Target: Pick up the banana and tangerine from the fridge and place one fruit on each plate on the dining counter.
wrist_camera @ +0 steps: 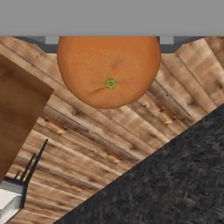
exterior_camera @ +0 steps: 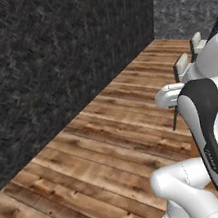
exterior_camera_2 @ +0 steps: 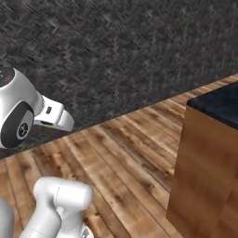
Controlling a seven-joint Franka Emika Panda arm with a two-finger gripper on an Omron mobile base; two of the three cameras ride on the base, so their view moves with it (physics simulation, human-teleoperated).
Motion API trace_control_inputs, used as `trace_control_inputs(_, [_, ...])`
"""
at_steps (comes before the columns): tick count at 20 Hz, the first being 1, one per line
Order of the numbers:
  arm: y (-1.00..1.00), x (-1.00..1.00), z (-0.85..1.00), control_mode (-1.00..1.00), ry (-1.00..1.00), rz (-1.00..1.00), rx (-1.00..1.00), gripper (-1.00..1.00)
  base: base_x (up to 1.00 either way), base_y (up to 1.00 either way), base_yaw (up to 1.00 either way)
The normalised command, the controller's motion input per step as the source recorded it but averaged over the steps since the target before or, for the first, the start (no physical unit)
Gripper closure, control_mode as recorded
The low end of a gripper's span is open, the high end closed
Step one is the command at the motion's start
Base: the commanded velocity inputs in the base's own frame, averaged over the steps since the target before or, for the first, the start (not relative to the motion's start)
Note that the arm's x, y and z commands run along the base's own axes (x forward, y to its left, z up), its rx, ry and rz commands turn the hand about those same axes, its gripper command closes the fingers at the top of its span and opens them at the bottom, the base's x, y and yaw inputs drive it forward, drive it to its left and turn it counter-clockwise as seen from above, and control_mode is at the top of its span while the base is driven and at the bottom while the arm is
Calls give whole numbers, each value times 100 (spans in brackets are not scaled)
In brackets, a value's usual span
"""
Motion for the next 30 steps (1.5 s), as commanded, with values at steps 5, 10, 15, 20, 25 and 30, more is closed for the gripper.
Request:
trace_control_inputs(5, [0,0,0,100,0,0,0,100,100,73,-49])
trace_control_inputs(10, [0,0,0,100,0,0,0,100,100,74,-48])
trace_control_inputs(15, [0,0,0,100,0,0,0,100,100,73,-47])
trace_control_inputs(20, [0,0,0,100,0,0,0,100,100,64,-48])
trace_control_inputs(25, [0,0,0,100,0,0,0,100,100,59,-49])
trace_control_inputs(30, [0,0,0,100,0,0,0,100,100,70,-49])
